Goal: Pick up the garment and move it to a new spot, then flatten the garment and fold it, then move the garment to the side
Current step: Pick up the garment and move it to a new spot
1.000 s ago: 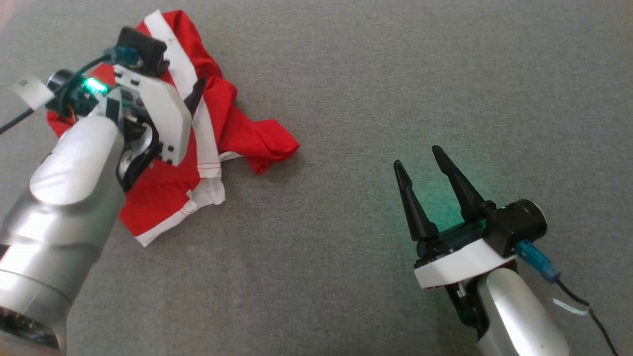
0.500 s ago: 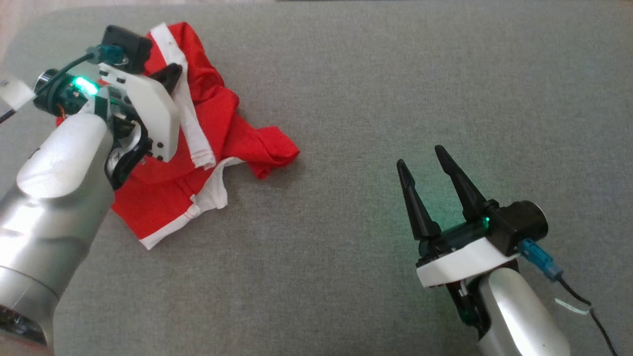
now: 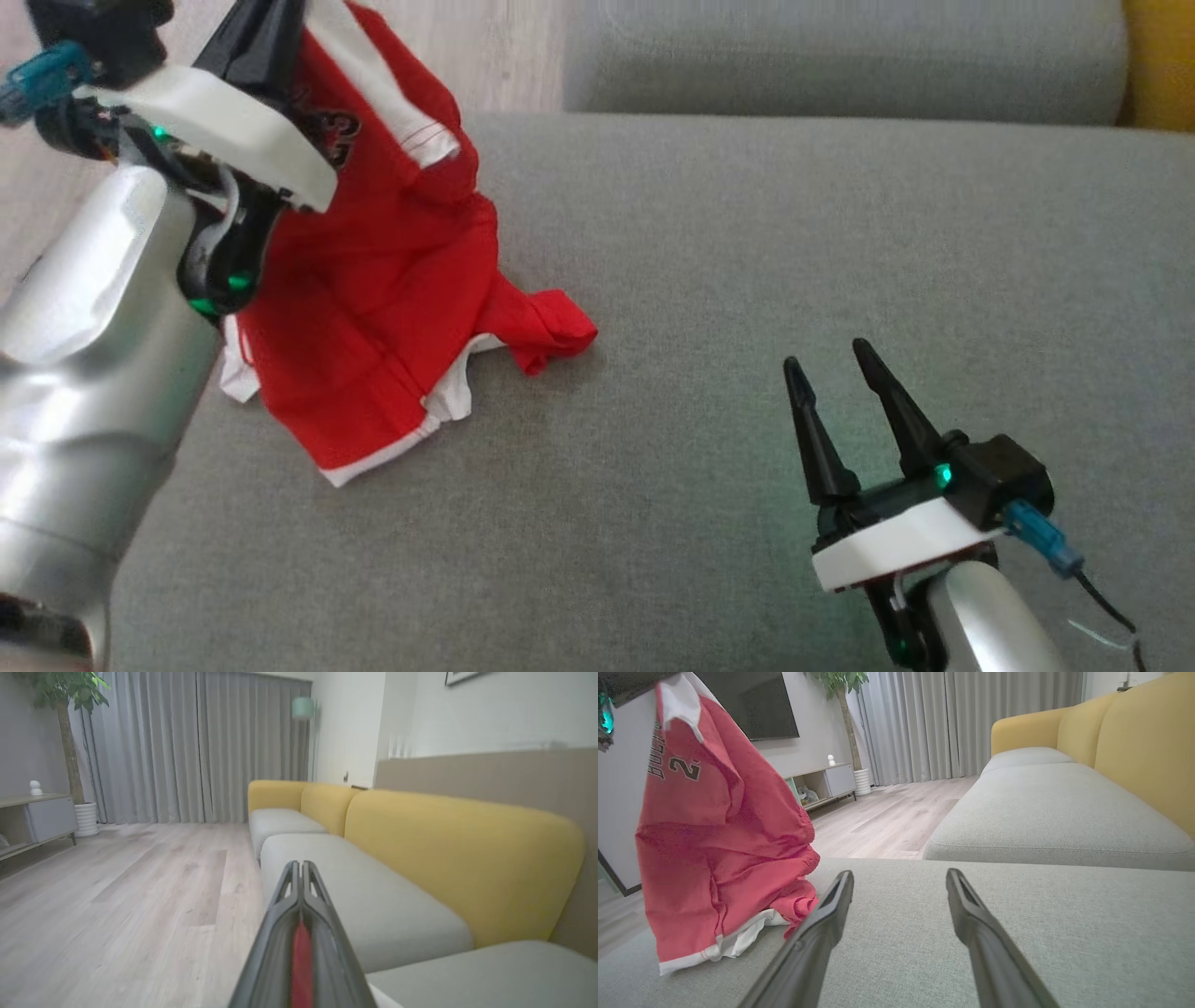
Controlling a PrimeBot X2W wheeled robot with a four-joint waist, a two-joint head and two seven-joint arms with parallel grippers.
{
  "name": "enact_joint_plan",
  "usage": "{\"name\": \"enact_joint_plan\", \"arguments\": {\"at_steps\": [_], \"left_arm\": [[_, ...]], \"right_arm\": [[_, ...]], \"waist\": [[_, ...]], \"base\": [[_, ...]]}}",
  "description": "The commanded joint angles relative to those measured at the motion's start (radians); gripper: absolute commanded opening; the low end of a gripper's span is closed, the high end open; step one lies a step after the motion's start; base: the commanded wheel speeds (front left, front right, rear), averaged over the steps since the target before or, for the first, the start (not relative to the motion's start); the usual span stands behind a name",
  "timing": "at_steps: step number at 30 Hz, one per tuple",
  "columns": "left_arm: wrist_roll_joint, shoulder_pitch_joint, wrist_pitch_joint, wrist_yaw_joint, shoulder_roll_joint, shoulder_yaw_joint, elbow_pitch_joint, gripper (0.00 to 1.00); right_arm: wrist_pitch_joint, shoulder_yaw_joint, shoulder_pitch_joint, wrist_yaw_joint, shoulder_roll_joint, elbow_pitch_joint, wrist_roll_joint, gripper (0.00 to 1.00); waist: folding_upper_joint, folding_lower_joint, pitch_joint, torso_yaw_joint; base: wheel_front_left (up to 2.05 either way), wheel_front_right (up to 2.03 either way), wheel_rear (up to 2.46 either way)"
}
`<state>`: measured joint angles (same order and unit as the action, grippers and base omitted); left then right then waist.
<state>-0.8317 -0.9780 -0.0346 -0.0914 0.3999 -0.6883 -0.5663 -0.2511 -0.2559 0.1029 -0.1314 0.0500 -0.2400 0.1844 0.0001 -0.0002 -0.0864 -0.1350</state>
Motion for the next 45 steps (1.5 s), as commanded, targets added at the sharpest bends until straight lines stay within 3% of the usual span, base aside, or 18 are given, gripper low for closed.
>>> {"name": "enact_joint_plan", "arguments": {"at_steps": [1, 4, 10, 18, 26, 31, 42, 43, 44, 45], "left_arm": [[-0.033, -0.013, -0.009, 0.006, 0.024, 0.06, 0.071, 0.0], [-0.09, 0.033, -0.006, 0.006, 0.01, 0.08, 0.205, 0.0], [-0.128, 0.101, 0.04, 0.068, -0.015, 0.066, 0.422, 0.0], [-0.098, 0.086, 0.071, 0.149, -0.074, 0.024, 0.527, 0.0], [-0.057, -0.042, 0.083, 0.166, -0.153, -0.001, 0.455, 0.0], [-0.019, -0.114, 0.067, 0.155, -0.151, 0.001, 0.356, 0.0], [0.05, -0.255, -0.095, 0.125, -0.196, 0.026, 0.089, 0.0], [0.05, -0.265, -0.103, 0.113, -0.205, 0.023, 0.063, 0.12], [0.051, -0.274, -0.104, 0.097, -0.213, 0.014, 0.038, 0.94], [0.056, -0.281, -0.103, 0.082, -0.22, 0.001, 0.015, 1.0]], "right_arm": [[-0.011, -0.015, 0.017, 0.001, 0.0, 0.03, 0.009, 1.0], [-0.011, -0.015, 0.014, 0.001, 0.0, 0.032, 0.009, 1.0], [-0.011, -0.023, 0.025, 0.001, 0.0, 0.042, 0.017, 1.0], [-0.011, -0.071, 0.071, 0.001, 0.0, 0.073, 0.044, 1.0], [-0.011, -0.132, 0.122, 0.001, 0.0, 0.122, 0.12, 1.0], [-0.011, -0.203, 0.157, 0.001, 0.0, 0.158, 0.182, 1.0], [-0.011, -0.26, 0.161, 0.001, 0.0, 0.191, 0.206, 1.0], [-0.011, -0.26, 0.159, 0.001, 0.0, 0.193, 0.206, 1.0], [-0.011, -0.26, 0.158, 0.001, 0.0, 0.193, 0.207, 1.0], [-0.011, -0.258, 0.156, 0.001, 0.0, 0.193, 0.206, 1.0]], "waist": [[-0.0001, 0.0002, 0.025, -0.001], [-0.0001, 0.0002, 0.034, 0.017], [-0.0001, 0.0002, 0.028, 0.093], [-0.0001, 0.0002, -0.04, 0.251], [-0.0001, 0.0002, -0.136, 0.413], [-0.0001, 0.0002, -0.173, 0.514], [-0.0001, 0.0002, -0.206, 0.599], [-0.0001, 0.0002, -0.208, 0.6], [-0.0001, 0.0002, -0.21, 0.6], [-0.0001, 0.0002, -0.21, 0.598]], "base": [[0.0, 0.0, 0.0], [0.0, 0.0, 0.0], [0.0, 0.0, 0.0], [0.0, 0.0, 0.0], [0.0, 0.0, 0.0], [0.0, 0.0, 0.0], [0.0, 0.0, 0.0], [0.0, 0.0, 0.0], [0.0, 0.0, 0.0], [0.0, 0.0, 0.0]]}}
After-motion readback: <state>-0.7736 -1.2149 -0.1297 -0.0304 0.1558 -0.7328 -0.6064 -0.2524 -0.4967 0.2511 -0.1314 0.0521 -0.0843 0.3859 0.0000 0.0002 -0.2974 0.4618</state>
